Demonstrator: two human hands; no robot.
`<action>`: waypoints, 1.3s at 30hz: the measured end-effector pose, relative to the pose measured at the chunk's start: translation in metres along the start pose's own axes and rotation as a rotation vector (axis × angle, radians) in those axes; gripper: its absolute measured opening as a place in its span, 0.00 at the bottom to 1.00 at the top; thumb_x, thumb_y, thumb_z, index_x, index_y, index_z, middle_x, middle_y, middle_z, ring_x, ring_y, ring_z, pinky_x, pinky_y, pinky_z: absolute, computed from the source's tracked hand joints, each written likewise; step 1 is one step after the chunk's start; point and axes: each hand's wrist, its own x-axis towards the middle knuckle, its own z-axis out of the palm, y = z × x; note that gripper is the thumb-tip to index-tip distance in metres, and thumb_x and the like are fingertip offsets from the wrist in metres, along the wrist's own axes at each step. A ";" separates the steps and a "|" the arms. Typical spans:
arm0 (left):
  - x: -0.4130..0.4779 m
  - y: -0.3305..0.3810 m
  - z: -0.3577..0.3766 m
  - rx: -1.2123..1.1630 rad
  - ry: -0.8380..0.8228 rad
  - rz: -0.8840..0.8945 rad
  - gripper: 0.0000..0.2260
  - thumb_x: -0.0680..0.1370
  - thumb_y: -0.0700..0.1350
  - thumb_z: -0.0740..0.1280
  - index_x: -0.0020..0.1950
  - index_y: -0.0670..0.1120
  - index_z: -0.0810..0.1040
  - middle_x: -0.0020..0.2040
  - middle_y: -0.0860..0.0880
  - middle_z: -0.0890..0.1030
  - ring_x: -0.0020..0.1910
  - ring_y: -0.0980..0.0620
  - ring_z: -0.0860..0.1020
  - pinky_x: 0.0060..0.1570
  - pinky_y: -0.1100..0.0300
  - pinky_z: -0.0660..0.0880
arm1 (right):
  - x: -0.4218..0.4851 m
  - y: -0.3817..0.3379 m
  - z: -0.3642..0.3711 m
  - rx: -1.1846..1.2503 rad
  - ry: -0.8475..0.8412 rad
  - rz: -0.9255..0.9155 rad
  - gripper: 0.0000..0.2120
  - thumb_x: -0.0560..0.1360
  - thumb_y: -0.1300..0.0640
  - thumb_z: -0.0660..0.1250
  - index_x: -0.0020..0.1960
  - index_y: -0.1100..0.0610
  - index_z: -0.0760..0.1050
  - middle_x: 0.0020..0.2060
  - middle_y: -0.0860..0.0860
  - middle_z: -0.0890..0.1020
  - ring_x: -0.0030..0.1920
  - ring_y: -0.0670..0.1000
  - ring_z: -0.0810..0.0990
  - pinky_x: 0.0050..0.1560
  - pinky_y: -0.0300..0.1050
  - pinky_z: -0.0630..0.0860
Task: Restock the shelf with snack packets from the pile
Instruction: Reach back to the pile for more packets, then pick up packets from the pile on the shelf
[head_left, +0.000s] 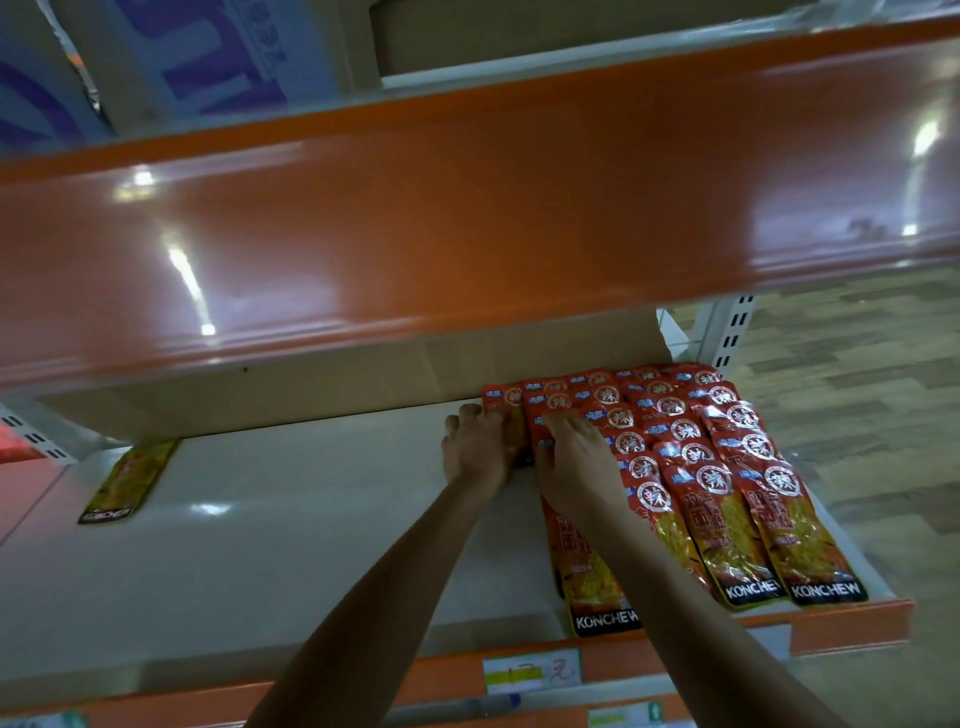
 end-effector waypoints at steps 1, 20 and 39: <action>0.000 -0.002 0.001 0.009 -0.001 0.010 0.23 0.75 0.58 0.67 0.68 0.53 0.70 0.67 0.45 0.70 0.65 0.43 0.68 0.60 0.51 0.70 | 0.000 0.000 0.000 0.000 -0.005 -0.001 0.19 0.79 0.58 0.58 0.70 0.57 0.67 0.68 0.53 0.71 0.69 0.52 0.66 0.69 0.45 0.62; -0.062 -0.121 -0.048 -0.028 0.174 -0.032 0.22 0.82 0.53 0.57 0.75 0.50 0.63 0.74 0.46 0.65 0.73 0.45 0.61 0.68 0.49 0.65 | -0.026 -0.113 0.060 -0.094 -0.128 -0.270 0.21 0.79 0.55 0.60 0.72 0.55 0.65 0.70 0.52 0.70 0.72 0.52 0.64 0.72 0.46 0.59; -0.205 -0.445 -0.185 0.072 0.358 -0.373 0.21 0.80 0.54 0.60 0.72 0.49 0.68 0.71 0.46 0.70 0.70 0.45 0.65 0.64 0.47 0.67 | -0.133 -0.410 0.244 -0.033 -0.285 -0.518 0.24 0.78 0.55 0.62 0.73 0.56 0.63 0.72 0.53 0.67 0.72 0.52 0.63 0.73 0.46 0.60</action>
